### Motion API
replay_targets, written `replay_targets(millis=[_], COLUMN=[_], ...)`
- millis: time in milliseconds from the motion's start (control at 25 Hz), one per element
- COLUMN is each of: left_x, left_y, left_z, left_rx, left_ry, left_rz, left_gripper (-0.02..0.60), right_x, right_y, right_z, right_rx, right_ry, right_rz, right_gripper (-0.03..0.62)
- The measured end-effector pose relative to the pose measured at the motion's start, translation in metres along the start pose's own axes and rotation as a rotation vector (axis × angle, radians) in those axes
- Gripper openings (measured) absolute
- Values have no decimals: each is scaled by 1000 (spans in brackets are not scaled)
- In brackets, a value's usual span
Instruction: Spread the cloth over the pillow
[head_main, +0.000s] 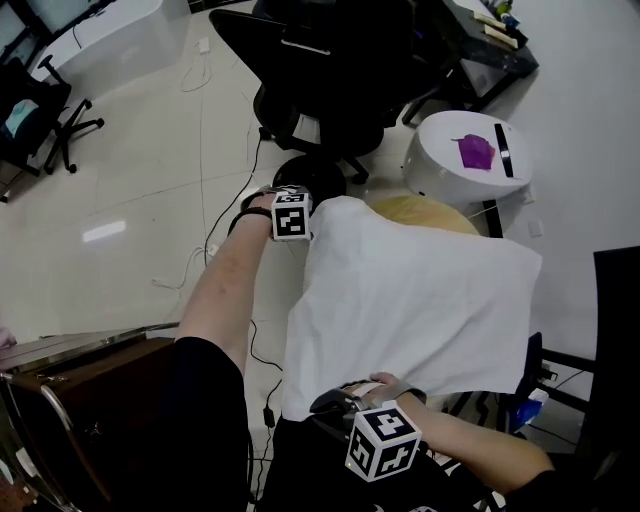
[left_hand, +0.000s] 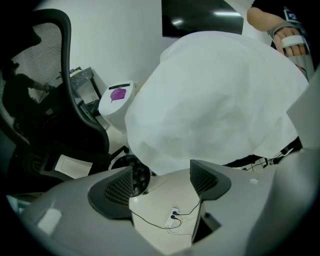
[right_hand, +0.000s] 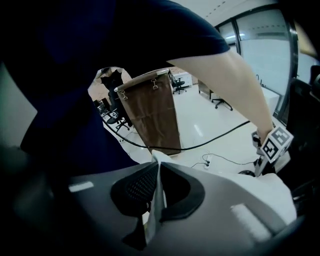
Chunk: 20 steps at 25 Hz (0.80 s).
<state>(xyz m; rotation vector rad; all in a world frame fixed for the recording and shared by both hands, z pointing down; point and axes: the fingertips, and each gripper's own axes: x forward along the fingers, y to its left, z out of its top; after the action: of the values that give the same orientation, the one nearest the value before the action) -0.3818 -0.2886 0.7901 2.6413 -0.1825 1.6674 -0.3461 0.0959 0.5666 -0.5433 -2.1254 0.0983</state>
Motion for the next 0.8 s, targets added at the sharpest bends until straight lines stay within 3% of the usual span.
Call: replay_targets(millis=[160, 280, 360, 440, 480, 640, 800], left_x=[11, 19, 23, 22, 19, 4, -7], left_y=[14, 4, -4, -4, -3, 14, 30], left_z=[0, 10, 16, 16, 14, -16, -9], left_rx=[-3, 2, 14, 32, 44, 81, 72], left_ry=[39, 41, 37, 57, 78, 207, 149], left_rz=[-47, -142, -186, -185, -180, -118, -55], left_gripper=[348, 340, 229, 54, 9, 8, 6], right_x=[-10, -15, -16, -14, -12, -2, 7], right_y=[10, 13, 13, 14, 14, 15, 7], right_z=[6, 11, 13, 13, 12, 8, 2], right_rx=[45, 56, 54, 52, 52, 56, 92], right_ry=[-43, -68, -73, -77, -78, -75, -86], right_rz=[65, 70, 64, 60, 58, 45, 26], right_gripper=[18, 18, 18, 18, 18, 18, 18])
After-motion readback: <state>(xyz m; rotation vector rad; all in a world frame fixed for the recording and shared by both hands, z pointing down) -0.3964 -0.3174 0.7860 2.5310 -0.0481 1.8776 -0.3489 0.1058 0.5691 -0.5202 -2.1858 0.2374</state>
